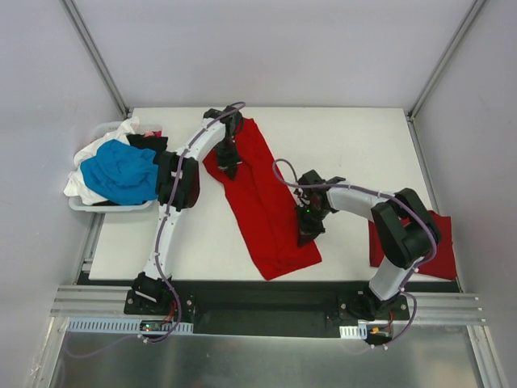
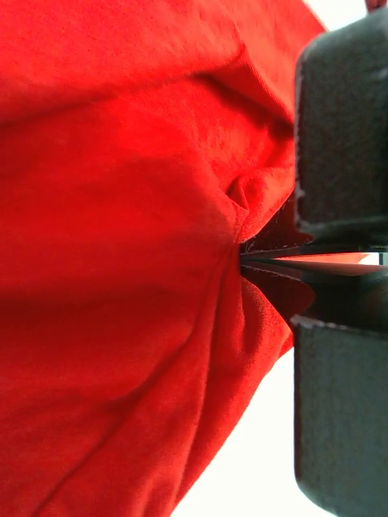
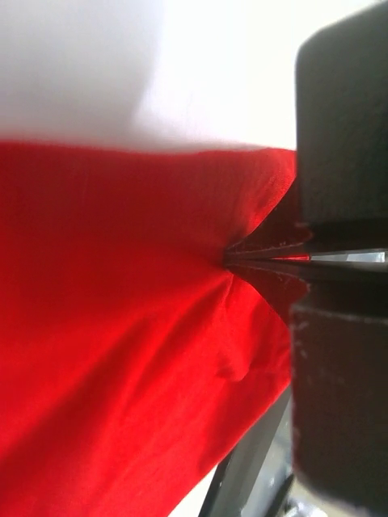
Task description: Fold and stack the t-shirts
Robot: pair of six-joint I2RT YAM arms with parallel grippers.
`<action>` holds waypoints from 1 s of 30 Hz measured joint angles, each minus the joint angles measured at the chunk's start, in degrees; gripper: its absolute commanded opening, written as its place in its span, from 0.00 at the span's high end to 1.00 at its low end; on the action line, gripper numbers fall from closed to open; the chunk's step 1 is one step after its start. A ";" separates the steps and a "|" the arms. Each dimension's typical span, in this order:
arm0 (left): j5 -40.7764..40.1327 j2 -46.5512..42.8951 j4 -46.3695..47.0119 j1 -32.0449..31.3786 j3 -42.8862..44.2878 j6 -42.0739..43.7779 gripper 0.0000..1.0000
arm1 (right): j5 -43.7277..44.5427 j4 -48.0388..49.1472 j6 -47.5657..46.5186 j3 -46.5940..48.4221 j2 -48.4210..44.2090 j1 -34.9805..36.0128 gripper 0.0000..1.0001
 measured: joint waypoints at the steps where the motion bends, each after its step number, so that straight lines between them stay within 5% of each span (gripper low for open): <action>1: 0.66 0.68 -0.55 0.22 1.38 0.24 1.00 | 0.24 0.33 0.50 0.15 0.02 1.64 0.99; 17: 8.20 4.37 -2.54 1.31 7.08 3.04 1.00 | 2.82 2.97 9.90 11.96 8.61 27.58 0.99; 24: 1.01 -3.10 0.20 -0.09 -2.99 3.32 1.00 | 8.57 0.13 9.86 12.31 4.44 25.86 0.99; 30: -4.85 -27.23 2.99 -0.44 -26.36 2.73 1.00 | 14.34 -2.95 8.48 18.60 -5.42 12.22 0.99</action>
